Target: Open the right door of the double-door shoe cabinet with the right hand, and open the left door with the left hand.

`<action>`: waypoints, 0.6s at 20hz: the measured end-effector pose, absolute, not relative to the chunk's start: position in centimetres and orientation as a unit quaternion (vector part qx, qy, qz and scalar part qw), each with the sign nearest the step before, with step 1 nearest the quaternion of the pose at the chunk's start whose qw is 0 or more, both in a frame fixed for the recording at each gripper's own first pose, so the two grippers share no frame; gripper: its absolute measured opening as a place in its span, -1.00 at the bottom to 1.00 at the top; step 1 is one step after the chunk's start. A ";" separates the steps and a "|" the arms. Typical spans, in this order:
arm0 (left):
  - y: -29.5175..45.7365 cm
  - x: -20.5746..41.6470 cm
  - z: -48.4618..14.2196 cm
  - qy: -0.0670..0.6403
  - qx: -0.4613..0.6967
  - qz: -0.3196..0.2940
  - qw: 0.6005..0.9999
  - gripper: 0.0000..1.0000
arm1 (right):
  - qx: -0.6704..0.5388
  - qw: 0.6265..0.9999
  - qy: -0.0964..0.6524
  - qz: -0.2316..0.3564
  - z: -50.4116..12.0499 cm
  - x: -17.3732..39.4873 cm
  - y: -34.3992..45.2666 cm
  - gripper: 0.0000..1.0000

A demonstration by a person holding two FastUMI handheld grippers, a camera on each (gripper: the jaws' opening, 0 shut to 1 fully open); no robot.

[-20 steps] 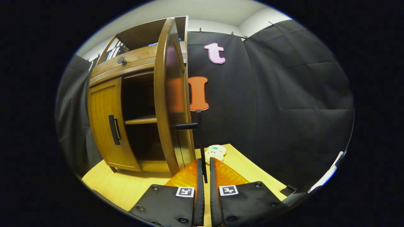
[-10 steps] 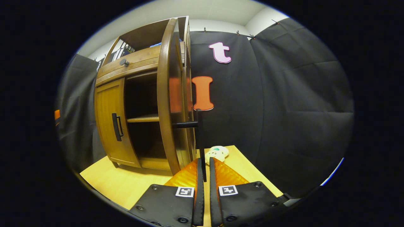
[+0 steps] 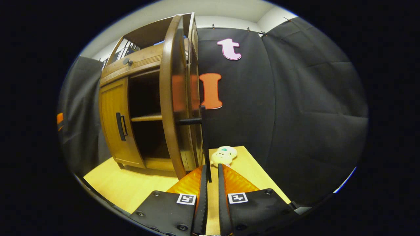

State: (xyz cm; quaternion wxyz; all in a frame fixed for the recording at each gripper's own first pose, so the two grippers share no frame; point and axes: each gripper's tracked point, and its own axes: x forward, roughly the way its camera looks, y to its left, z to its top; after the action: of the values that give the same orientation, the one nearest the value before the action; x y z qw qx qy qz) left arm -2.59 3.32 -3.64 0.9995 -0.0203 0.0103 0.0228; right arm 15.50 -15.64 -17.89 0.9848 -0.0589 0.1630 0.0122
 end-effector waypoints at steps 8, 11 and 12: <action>2.7 -2.3 -4.9 0.026 -0.018 0.018 0.999 0.89 | -0.054 0.986 0.156 -0.018 -18.6 11.5 -14.9 -0.58; 2.3 -1.9 -5.4 0.033 -0.016 0.012 0.999 0.89 | -0.032 0.991 0.123 -0.030 -15.7 9.5 -13.7 -0.64; 2.2 -1.8 -5.6 0.035 -0.017 0.011 0.999 0.83 | -0.026 0.993 0.109 -0.035 -14.5 8.9 -13.4 -0.51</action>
State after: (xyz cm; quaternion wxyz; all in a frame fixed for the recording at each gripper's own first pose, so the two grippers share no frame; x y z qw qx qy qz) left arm -1.79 2.17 -5.56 0.9992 -0.0171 0.0348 0.0112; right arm 8.92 -13.44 -14.52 0.9930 -0.0264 0.1093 -0.0349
